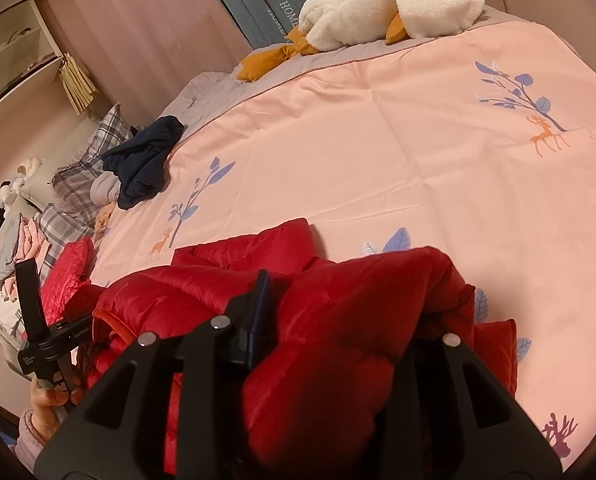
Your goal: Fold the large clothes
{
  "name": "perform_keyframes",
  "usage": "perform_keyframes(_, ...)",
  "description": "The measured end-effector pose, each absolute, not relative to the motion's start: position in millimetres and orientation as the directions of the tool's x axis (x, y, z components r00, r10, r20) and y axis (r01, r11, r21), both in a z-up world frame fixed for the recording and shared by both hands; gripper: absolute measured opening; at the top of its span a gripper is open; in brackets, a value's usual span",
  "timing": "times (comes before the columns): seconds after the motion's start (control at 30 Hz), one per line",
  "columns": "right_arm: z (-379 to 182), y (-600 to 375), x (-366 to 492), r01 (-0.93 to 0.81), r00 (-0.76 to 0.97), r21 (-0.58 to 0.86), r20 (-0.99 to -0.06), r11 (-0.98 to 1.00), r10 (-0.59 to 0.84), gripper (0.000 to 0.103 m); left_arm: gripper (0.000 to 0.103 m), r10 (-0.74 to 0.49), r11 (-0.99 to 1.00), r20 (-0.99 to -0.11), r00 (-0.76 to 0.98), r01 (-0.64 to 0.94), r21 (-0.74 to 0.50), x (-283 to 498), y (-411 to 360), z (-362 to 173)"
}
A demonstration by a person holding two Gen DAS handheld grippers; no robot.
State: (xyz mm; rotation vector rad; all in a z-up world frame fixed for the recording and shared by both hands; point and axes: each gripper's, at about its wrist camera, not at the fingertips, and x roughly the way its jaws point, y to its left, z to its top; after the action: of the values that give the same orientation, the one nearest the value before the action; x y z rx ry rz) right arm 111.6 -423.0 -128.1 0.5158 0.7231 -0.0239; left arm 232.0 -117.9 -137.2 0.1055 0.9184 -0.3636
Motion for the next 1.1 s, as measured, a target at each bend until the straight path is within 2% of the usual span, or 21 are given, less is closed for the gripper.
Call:
perform_keyframes(0.1, -125.6, -423.1, 110.0, 0.189, 0.760, 0.450, -0.630, 0.873, 0.160, 0.039, 0.022, -0.261, 0.935, -0.788, 0.558, 0.350, -0.062, 229.5, -118.0, -134.3)
perform_keyframes(0.5, -118.7, -423.1, 106.2, 0.183, 0.769, 0.457, -0.618, 0.870, 0.163, 0.045, 0.030, -0.267, 0.934, -0.776, 0.571, 0.351, -0.063, 221.5, -117.6, -124.9)
perform_keyframes(0.7, -116.3, -424.8, 103.9, 0.180, 0.775, 0.465, -0.610, 0.867, 0.165, 0.048, 0.037, -0.280, 0.933, -0.769, 0.575, 0.353, -0.076, 215.7, -117.2, -117.3)
perform_keyframes(0.8, -115.6, -425.2, 102.6, 0.180, 0.777, 0.470, -0.606, 0.864, 0.168, 0.049, 0.046, -0.297, 0.929, -0.764, 0.573, 0.357, -0.094, 212.4, -115.5, -113.5)
perform_keyframes(0.87, -114.7, -425.8, 101.4, 0.179, 0.779, 0.472, -0.604, 0.863, 0.168, 0.050, 0.069, -0.296, 0.932, -0.755, 0.585, 0.349, -0.095, 208.8, -113.7, -109.5)
perform_keyframes(0.93, -113.4, -426.4, 99.8, 0.179, 0.781, 0.475, -0.601, 0.862, 0.169, 0.050, 0.078, -0.300, 0.934, -0.738, 0.604, 0.344, -0.098, 205.4, -111.2, -105.1)
perform_keyframes(1.1, -112.2, -426.3, 98.4, 0.179, 0.782, 0.476, -0.600, 0.861, 0.169, 0.050, 0.078, -0.299, 0.933, -0.738, 0.605, 0.348, -0.093, 204.6, -112.4, -102.1)
